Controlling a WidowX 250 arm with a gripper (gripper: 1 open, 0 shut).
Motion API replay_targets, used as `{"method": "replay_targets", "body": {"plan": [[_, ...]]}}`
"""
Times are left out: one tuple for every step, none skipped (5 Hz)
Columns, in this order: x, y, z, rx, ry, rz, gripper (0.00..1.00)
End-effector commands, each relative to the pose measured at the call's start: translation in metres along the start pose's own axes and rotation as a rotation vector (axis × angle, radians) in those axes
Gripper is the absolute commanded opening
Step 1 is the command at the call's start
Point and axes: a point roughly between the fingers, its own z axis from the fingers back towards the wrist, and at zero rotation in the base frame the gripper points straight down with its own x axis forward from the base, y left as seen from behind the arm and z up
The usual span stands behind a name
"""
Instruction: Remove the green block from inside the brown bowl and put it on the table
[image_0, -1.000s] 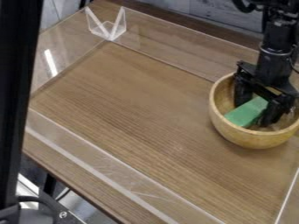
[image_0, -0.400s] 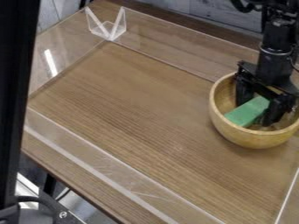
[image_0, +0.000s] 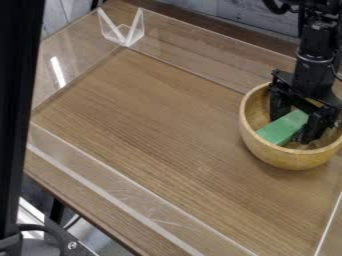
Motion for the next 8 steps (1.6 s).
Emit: {"method": "replay_targets", "body": {"plan": [[0.001,0.016,-0.011,0.000,-0.004,0.004,1.00],[0.000,0.018,-0.011,-0.003,-0.002,0.010,1.00],[-0.001,0.021,-0.011,-0.007,0.001,0.017,1.00],[-0.002,0.023,-0.011,-0.010,0.004,0.023,1.00],[-0.002,0.023,-0.011,-0.011,0.006,0.026,0.00],[-0.003,0.023,-0.009,-0.013,0.008,0.027,0.00],[-0.005,0.024,-0.003,-0.010,0.004,0.031,0.00],[-0.007,0.025,0.002,-0.008,0.000,0.034,0.00]]}}
